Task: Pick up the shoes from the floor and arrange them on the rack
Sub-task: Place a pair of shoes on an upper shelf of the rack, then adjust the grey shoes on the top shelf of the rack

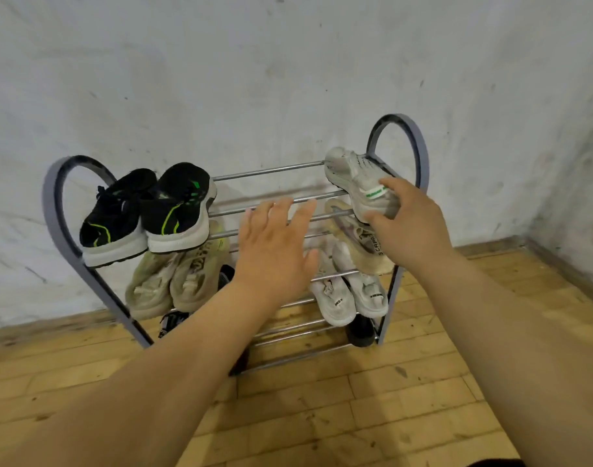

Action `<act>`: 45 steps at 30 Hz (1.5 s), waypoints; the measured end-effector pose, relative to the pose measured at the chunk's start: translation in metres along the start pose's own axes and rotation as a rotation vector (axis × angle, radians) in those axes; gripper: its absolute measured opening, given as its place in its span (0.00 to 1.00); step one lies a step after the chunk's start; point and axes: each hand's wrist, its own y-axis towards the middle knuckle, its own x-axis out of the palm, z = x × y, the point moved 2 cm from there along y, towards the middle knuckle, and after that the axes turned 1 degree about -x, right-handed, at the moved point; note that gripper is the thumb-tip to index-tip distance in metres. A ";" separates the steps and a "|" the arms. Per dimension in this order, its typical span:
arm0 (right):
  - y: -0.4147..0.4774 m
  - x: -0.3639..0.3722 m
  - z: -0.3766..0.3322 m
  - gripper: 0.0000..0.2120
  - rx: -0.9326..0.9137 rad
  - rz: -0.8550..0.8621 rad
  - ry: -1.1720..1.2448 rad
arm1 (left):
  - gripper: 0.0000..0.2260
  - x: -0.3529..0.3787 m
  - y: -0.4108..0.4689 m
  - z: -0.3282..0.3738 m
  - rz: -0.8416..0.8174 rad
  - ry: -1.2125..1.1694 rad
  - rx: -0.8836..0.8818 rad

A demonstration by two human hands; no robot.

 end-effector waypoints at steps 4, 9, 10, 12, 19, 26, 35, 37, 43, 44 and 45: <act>0.007 0.007 0.006 0.23 -0.031 0.049 0.003 | 0.37 0.015 -0.003 -0.025 -0.269 0.072 -0.085; 0.019 0.018 0.012 0.23 -0.043 0.133 -0.016 | 0.38 0.019 -0.003 -0.029 -0.232 0.068 -0.057; 0.021 0.020 0.013 0.23 -0.031 0.144 -0.017 | 0.38 0.019 -0.003 -0.030 -0.232 0.072 -0.053; 0.023 0.025 0.014 0.22 -0.015 0.149 -0.025 | 0.38 0.018 -0.004 -0.031 -0.227 0.074 -0.043; 0.005 0.020 -0.007 0.27 -0.021 0.204 -0.151 | 0.35 0.005 -0.008 -0.030 -0.267 -0.019 -0.054; -0.044 0.033 -0.088 0.17 -0.182 -0.136 0.046 | 0.21 -0.096 -0.051 -0.064 -0.141 -0.187 -0.121; -0.165 0.143 -0.229 0.24 -0.433 -1.005 -0.124 | 0.17 -0.169 -0.291 -0.201 -0.106 -0.243 -0.735; -0.194 0.182 -0.265 0.31 -0.549 -1.186 -0.257 | 0.19 -0.163 -0.354 -0.223 -0.105 -0.261 -0.903; -0.307 0.308 -0.350 0.42 -0.847 -1.542 -0.523 | 0.28 -0.111 -0.526 -0.273 -0.183 -0.345 -1.431; -0.327 0.327 -0.356 0.43 -0.881 -1.582 -0.550 | 0.31 -0.098 -0.549 -0.279 -0.207 -0.373 -1.501; -0.345 0.343 -0.358 0.42 -0.910 -1.607 -0.559 | 0.32 -0.085 -0.568 -0.282 -0.232 -0.400 -1.559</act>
